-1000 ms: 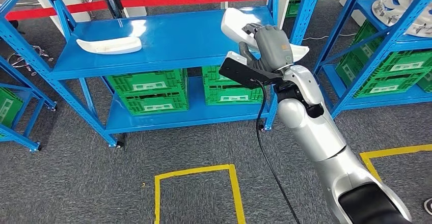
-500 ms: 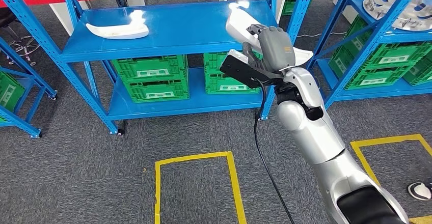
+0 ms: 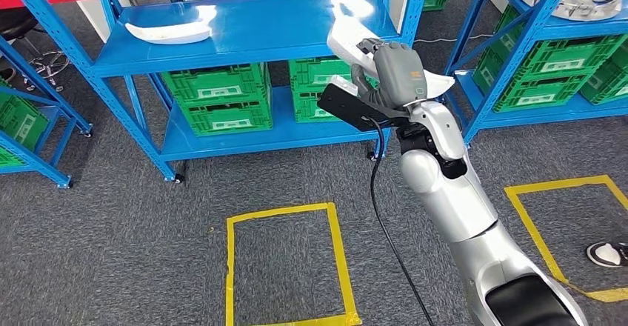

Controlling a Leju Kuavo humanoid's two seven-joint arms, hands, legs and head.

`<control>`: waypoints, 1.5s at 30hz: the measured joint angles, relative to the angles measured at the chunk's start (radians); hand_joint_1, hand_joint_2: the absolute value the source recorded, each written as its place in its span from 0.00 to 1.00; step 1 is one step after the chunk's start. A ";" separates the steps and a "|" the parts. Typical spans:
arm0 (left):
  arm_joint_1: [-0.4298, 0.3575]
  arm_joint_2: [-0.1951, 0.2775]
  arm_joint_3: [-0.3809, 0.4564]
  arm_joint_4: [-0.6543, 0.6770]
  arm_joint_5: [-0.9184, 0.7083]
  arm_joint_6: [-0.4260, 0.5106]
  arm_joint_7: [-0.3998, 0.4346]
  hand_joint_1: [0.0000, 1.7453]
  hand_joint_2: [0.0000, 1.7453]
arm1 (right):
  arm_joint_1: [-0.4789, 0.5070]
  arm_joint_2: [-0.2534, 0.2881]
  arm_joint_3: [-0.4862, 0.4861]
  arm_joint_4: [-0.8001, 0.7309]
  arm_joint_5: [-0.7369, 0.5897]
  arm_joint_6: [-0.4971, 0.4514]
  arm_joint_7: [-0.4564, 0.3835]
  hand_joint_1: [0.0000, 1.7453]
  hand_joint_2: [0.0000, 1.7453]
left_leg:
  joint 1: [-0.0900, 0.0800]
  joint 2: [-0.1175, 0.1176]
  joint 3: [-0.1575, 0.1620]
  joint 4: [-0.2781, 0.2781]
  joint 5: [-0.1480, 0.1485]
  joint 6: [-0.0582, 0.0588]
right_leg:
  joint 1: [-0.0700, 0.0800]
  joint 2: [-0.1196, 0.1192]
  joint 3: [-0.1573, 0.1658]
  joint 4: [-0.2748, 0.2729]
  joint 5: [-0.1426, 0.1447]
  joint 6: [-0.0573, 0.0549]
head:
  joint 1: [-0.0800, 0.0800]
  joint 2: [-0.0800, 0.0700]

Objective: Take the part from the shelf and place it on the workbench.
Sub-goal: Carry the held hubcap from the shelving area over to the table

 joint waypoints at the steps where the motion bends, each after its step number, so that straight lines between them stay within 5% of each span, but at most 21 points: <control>1: -0.003 0.000 0.000 0.000 0.000 0.000 0.001 0.00 1.00 | 0.000 0.000 -0.003 0.000 0.003 0.000 -0.001 1.00 1.00 | -0.002 -0.001 0.055 -0.076 -0.014 0.006 | 0.000 0.000 -0.007 0.000 0.010 0.005 | 0.000 0.000; 3: -0.009 0.001 0.000 0.000 0.000 0.000 0.004 0.00 1.00 | -0.001 0.001 -0.009 -0.002 0.009 0.000 -0.002 1.00 1.00 | -0.010 -0.003 0.111 -0.172 -0.046 0.020 | -0.001 -0.003 -0.012 -0.006 0.034 0.017 | 0.001 0.000; 6: -0.010 -0.001 0.000 0.000 0.000 0.000 0.011 0.00 1.00 | 0.003 0.001 -0.016 -0.004 0.015 0.004 -0.003 1.00 1.00 | -0.009 0.001 0.091 -0.188 -0.020 0.045 | -0.003 -0.002 -0.021 -0.012 0.040 0.038 | 0.001 0.000; 8: -0.009 -0.002 0.000 0.001 0.000 0.001 0.013 0.00 1.00 | 0.005 0.000 -0.022 -0.004 0.016 0.006 -0.003 1.00 1.00 | -0.006 0.007 0.065 -0.191 0.009 0.060 | -0.004 0.002 -0.047 0.056 -0.047 0.046 | 0.001 0.000; 10: -0.009 -0.002 0.000 0.001 0.000 0.002 0.013 0.00 1.00 | 0.008 -0.001 -0.027 -0.004 0.016 0.008 -0.007 1.00 1.00 | -0.008 0.008 0.028 -0.186 0.038 0.066 | -0.003 0.003 -0.080 0.194 -0.146 0.052 | 0.002 0.000; 12: -0.009 -0.005 0.000 0.001 0.001 0.002 0.011 0.00 1.00 | 0.012 -0.001 -0.029 -0.004 0.017 0.010 -0.015 1.00 1.00 | -0.010 0.009 -0.013 -0.176 0.063 0.067 | -0.002 0.003 -0.082 0.292 -0.154 0.054 | 0.002 0.000; 15: -0.007 -0.007 0.000 0.001 0.005 0.002 0.008 0.00 1.00 | 0.013 -0.001 -0.030 -0.004 0.018 0.016 -0.025 1.00 1.00 | -0.011 0.009 -0.071 -0.154 0.093 0.060 | -0.001 0.003 0.035 0.194 -0.093 0.046 | 0.002 0.000; 17: -0.006 -0.007 0.000 0.001 0.009 0.002 0.006 0.00 1.00 | 0.009 -0.001 -0.032 -0.005 0.018 0.019 -0.030 1.00 1.00 | -0.013 0.008 -0.094 -0.142 0.110 0.050 | 0.003 0.003 0.140 0.047 -0.125 0.036 | 0.002 0.000; 19: -0.004 -0.007 0.000 0.001 0.011 0.002 0.005 0.00 1.00 | 0.008 0.000 -0.034 -0.006 0.018 0.020 -0.033 1.00 1.00 | -0.013 0.007 -0.100 -0.144 0.130 0.038 | 0.008 0.004 0.172 -0.016 -0.146 0.023 | 0.003 0.000; 22: 0.001 -0.006 0.000 0.001 0.012 0.002 0.003 0.00 1.00 | 0.008 0.000 -0.034 -0.005 0.018 0.022 -0.034 1.00 1.00 | -0.009 0.004 -0.116 -0.129 0.102 0.017 | 0.003 0.000 0.144 -0.021 -0.110 0.000 | 0.003 0.000; 25: 0.002 -0.005 0.000 0.001 0.012 0.002 0.000 0.00 1.00 | 0.009 0.001 -0.034 -0.005 0.018 0.023 -0.034 1.00 1.00 | -0.003 0.003 -0.150 0.019 -0.044 -0.001 | 0.001 -0.001 0.099 -0.023 -0.070 -0.010 | 0.002 0.000; 26: 0.001 -0.005 0.000 0.001 0.012 0.002 0.000 0.00 1.00 | 0.011 0.001 -0.034 -0.005 0.018 0.023 -0.034 1.00 1.00 | -0.001 0.003 -0.154 0.078 -0.068 -0.005 | 0.001 -0.001 0.082 -0.023 -0.056 -0.008 | 0.002 0.000; 29: 0.000 -0.004 0.000 0.001 0.010 0.002 -0.001 0.00 1.00 | 0.016 0.001 -0.034 -0.005 0.018 0.023 -0.033 1.00 1.00 | 0.001 0.003 -0.101 0.114 -0.008 -0.007 | 0.000 -0.002 0.030 -0.019 -0.016 -0.002 | 0.002 0.000; 30: -0.001 -0.003 0.000 0.001 0.010 0.002 -0.001 0.00 1.00 | 0.016 0.001 -0.035 -0.005 0.018 0.023 -0.033 1.00 1.00 | 0.001 0.002 -0.050 0.057 0.009 -0.005 | 0.000 -0.002 0.017 -0.018 -0.005 0.002 | 0.002 0.000; 32: -0.004 -0.002 0.000 0.001 0.010 0.002 -0.001 0.00 1.00 | 0.012 0.002 -0.037 -0.006 0.018 0.023 -0.032 1.00 1.00 | -0.002 0.000 0.066 -0.100 -0.015 0.006 | 0.002 -0.003 -0.001 -0.015 0.016 0.011 | 0.002 0.000; 34: -0.007 -0.001 0.000 0.001 0.009 0.002 -0.002 0.00 1.00 | 0.007 0.004 -0.040 -0.006 0.017 0.024 -0.030 1.00 1.00 | -0.009 -0.002 0.115 -0.189 -0.045 0.020 | 0.001 -0.005 -0.006 -0.021 0.038 0.022 | 0.003 0.000; 37: -0.008 -0.002 0.000 0.001 0.009 0.002 -0.001 0.00 1.00 | 0.005 0.008 -0.042 -0.004 0.016 0.024 -0.023 1.00 1.00 | -0.006 0.002 0.092 -0.199 -0.017 0.046 | 0.001 -0.003 -0.020 -0.015 0.030 0.039 | 0.003 0.000; 40: -0.009 -0.001 0.000 0.001 0.009 0.002 0.000 0.00 1.00 | 0.007 0.008 -0.047 -0.004 0.015 0.024 -0.018 1.00 1.00 | -0.005 0.007 0.053 -0.199 0.021 0.064 | -0.001 0.001 -0.066 0.141 -0.118 0.046 | 0.006 0.000; 42: -0.009 -0.002 0.000 0.001 0.009 0.002 0.002 0.00 1.00 | 0.011 0.008 -0.047 -0.003 0.015 0.024 -0.019 1.00 1.00 | -0.007 0.007 0.020 -0.192 0.042 0.065 | -0.001 0.002 -0.087 0.272 -0.170 0.049 | 0.006 0.000; 44: -0.009 -0.002 0.000 0.001 0.009 0.002 0.006 0.00 1.00 | 0.011 0.008 -0.047 0.000 0.014 0.024 -0.020 1.00 1.00 | -0.008 0.008 -0.016 -0.180 0.061 0.063 | 0.000 0.002 -0.059 0.297 -0.138 0.048 | 0.006 0.000; 45: -0.009 -0.001 0.000 0.001 0.009 0.002 0.007 0.00 1.00 | 0.009 0.008 -0.047 0.002 0.013 0.025 -0.021 1.00 1.00 | -0.008 0.009 -0.032 -0.173 0.068 0.061 | 0.000 0.002 -0.018 0.254 -0.110 0.046 | 0.006 0.000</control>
